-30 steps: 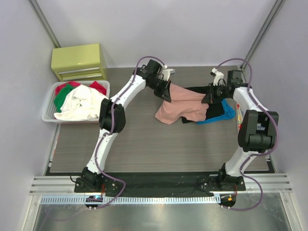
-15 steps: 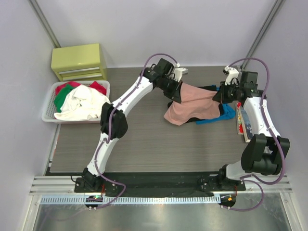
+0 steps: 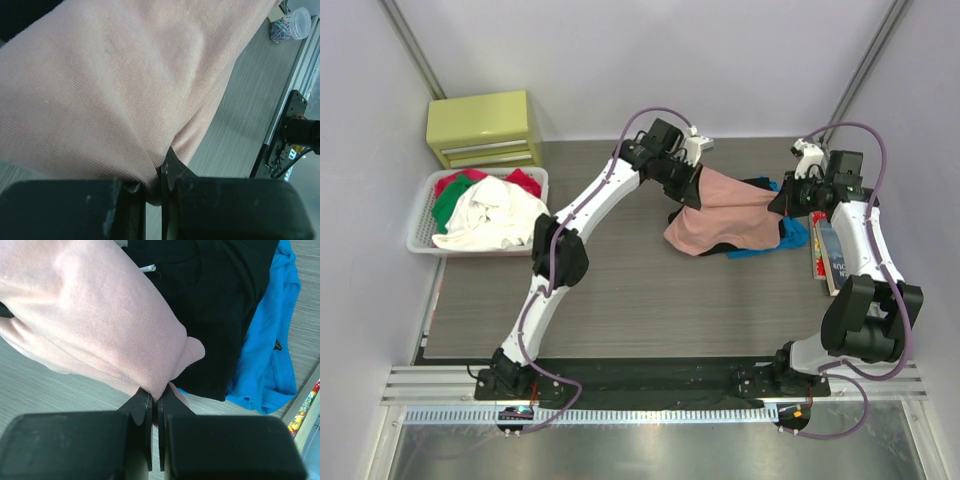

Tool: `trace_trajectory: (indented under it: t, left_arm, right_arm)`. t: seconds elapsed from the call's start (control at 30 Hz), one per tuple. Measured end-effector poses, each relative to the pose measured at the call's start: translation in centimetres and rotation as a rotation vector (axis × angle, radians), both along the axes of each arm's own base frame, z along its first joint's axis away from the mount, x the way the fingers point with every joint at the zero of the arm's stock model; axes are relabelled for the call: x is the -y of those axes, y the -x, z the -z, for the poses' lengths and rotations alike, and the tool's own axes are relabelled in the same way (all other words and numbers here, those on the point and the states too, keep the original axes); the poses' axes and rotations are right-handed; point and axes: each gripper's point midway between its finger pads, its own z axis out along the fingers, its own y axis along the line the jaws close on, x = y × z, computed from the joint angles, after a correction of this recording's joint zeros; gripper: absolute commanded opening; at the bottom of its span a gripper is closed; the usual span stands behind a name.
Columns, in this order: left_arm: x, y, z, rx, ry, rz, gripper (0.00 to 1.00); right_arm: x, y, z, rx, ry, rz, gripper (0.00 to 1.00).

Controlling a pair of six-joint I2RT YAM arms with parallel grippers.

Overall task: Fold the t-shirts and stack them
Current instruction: Put the neatly folded tshirt into the corner of the board with both arms

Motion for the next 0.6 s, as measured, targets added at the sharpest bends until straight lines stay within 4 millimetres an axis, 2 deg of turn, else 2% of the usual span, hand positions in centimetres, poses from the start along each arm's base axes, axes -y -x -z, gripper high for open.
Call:
trace_trajectory:
  t: [0.17,0.4,0.6]
  left_arm:
    - [0.4,-0.5,1.2,-0.004,-0.006,0.001,0.0]
    - [0.9,-1.7,4.8,-0.03,-0.024,-0.003,0.0]
    - [0.7,-2.8,6.8,-0.049,-0.018,-0.009,0.0]
  right_arm:
    - [0.5,-0.4,1.6,-0.044,-0.002,0.014,0.01]
    - [1.3,-0.9,3.5,-0.09,0.008,0.052,0.01]
    - [1.7,-1.9,5.9,-0.139,-0.007,0.09,0.01]
